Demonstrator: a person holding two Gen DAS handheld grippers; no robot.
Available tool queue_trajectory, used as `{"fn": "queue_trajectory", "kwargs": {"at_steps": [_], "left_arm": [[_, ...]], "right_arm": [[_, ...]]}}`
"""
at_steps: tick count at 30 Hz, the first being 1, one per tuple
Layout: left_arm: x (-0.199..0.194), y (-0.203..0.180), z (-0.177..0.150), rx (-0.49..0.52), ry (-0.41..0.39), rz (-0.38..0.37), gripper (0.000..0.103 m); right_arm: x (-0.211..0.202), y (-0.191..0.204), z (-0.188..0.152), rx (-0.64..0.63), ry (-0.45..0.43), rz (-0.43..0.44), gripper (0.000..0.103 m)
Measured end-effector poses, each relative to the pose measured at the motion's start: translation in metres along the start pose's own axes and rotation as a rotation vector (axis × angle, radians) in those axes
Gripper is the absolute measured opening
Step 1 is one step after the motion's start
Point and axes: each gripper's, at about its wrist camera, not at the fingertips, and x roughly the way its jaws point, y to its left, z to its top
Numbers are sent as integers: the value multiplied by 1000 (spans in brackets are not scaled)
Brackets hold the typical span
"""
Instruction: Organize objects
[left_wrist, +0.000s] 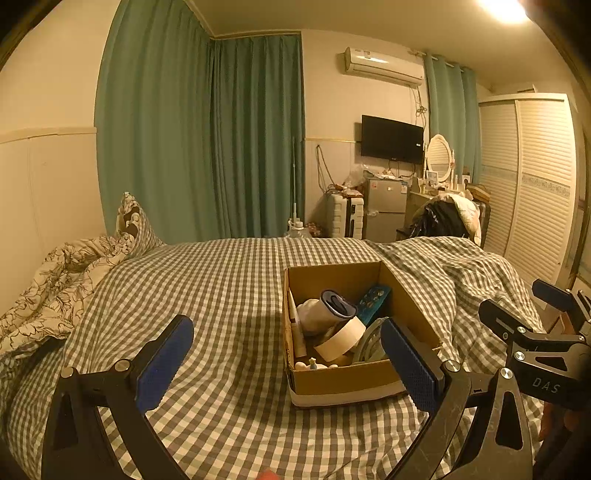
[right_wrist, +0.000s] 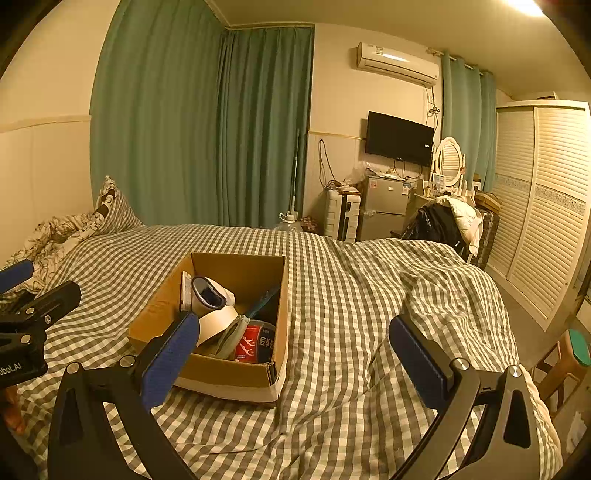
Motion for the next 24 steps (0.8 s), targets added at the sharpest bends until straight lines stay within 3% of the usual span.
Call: {"fn": "queue_trajectory", "kwargs": {"at_steps": [24], "left_arm": [[-1, 0, 2, 11, 0, 19, 103]], "right_arm": [[3, 7, 1, -12, 9, 2, 103]]}}
